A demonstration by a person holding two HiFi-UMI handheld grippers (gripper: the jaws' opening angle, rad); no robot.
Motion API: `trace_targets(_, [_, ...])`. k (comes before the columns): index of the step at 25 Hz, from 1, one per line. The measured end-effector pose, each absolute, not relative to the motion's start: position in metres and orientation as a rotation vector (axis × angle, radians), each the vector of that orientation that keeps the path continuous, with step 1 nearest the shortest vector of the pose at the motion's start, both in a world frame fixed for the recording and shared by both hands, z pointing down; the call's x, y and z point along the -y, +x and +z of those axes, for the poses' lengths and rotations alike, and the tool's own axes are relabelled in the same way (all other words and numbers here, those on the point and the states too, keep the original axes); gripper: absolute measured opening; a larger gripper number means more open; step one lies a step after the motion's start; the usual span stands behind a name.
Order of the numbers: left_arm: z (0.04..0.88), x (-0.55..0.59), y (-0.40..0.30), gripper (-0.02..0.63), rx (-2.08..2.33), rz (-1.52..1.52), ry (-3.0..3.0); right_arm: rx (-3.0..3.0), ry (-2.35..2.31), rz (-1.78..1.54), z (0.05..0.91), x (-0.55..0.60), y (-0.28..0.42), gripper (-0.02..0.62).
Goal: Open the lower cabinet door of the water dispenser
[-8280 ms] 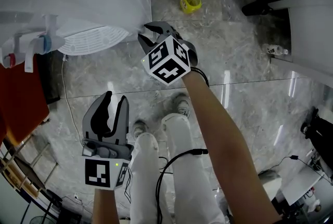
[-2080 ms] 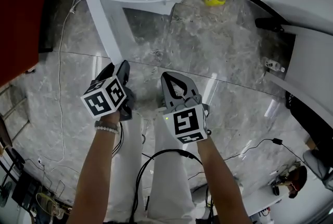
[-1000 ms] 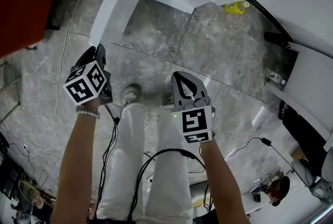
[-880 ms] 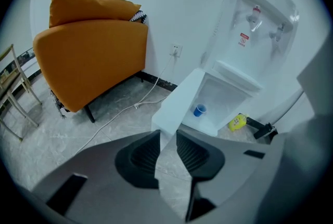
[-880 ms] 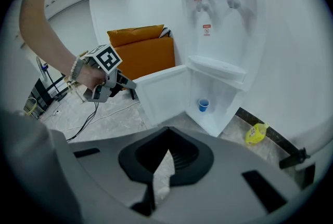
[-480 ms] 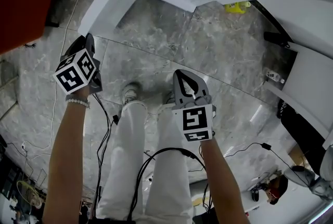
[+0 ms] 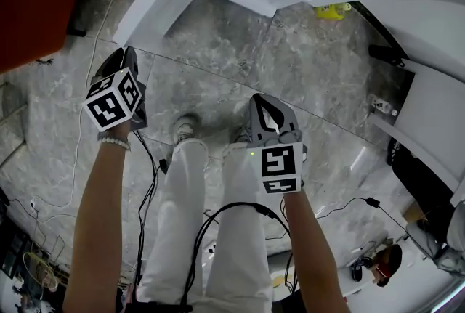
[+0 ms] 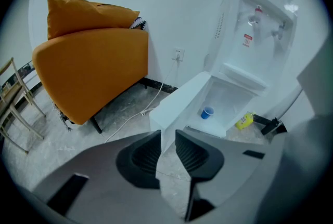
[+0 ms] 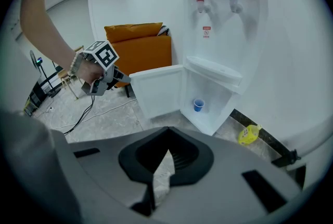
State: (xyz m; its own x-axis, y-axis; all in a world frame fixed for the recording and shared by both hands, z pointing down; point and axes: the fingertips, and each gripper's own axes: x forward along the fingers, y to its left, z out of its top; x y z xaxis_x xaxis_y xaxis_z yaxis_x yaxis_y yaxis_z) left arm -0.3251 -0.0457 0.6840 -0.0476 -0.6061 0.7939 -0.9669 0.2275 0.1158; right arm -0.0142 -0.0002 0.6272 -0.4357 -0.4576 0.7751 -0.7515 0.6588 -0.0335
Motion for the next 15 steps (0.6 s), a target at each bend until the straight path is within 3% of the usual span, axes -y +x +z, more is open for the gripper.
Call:
trace_targets(3, [0.676,0.036,-0.317,0.084,1.724,0.633,1.489,2.108,0.939,0.487,0.618,0.000,-0.016,0.003])
trace_targets(6, [0.661,0.028,-0.306,0.014,1.694,0.622,1.518,2.117,0.934,0.478,0.606,0.001,-0.020,0.003])
trace_targets(15, [0.578,0.032,-0.261,0.014,1.630,0.558,1.702,2.166,0.998,0.512,0.545,0.006,-0.027,0.003])
